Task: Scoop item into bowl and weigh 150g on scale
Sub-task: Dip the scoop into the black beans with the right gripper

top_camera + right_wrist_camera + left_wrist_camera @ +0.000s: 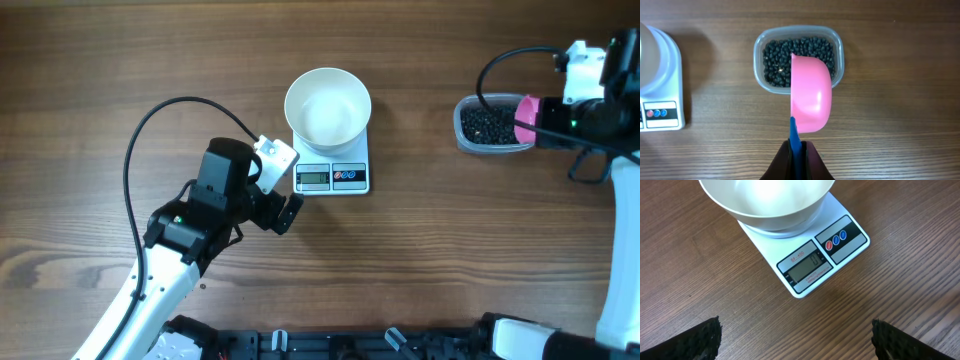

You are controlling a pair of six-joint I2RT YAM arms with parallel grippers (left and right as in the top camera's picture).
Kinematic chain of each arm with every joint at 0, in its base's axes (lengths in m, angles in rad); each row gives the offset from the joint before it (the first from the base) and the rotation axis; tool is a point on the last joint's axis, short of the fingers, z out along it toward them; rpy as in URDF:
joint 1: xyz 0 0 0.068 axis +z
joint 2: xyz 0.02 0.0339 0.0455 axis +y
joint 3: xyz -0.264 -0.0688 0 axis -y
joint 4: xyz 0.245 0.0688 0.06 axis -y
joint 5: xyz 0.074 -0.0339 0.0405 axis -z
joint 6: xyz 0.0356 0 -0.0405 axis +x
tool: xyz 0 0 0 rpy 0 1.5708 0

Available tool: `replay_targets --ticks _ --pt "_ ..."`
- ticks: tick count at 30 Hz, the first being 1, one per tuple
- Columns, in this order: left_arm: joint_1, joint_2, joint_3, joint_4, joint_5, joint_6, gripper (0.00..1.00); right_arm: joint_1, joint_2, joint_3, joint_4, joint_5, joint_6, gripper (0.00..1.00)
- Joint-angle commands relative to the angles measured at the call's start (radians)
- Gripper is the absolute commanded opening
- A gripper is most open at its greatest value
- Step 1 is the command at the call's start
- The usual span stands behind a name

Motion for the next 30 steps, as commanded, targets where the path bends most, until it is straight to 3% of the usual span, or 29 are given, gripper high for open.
replay_targets --ticks 1,30 --pt "0.004 0.004 -0.004 0.0 0.005 0.009 1.0 -0.004 0.029 -0.008 -0.014 -0.011 -0.021 0.04" --pt "0.004 0.004 -0.004 0.0 0.005 0.009 1.0 -0.002 0.045 -0.008 0.048 -0.01 0.0 0.04"
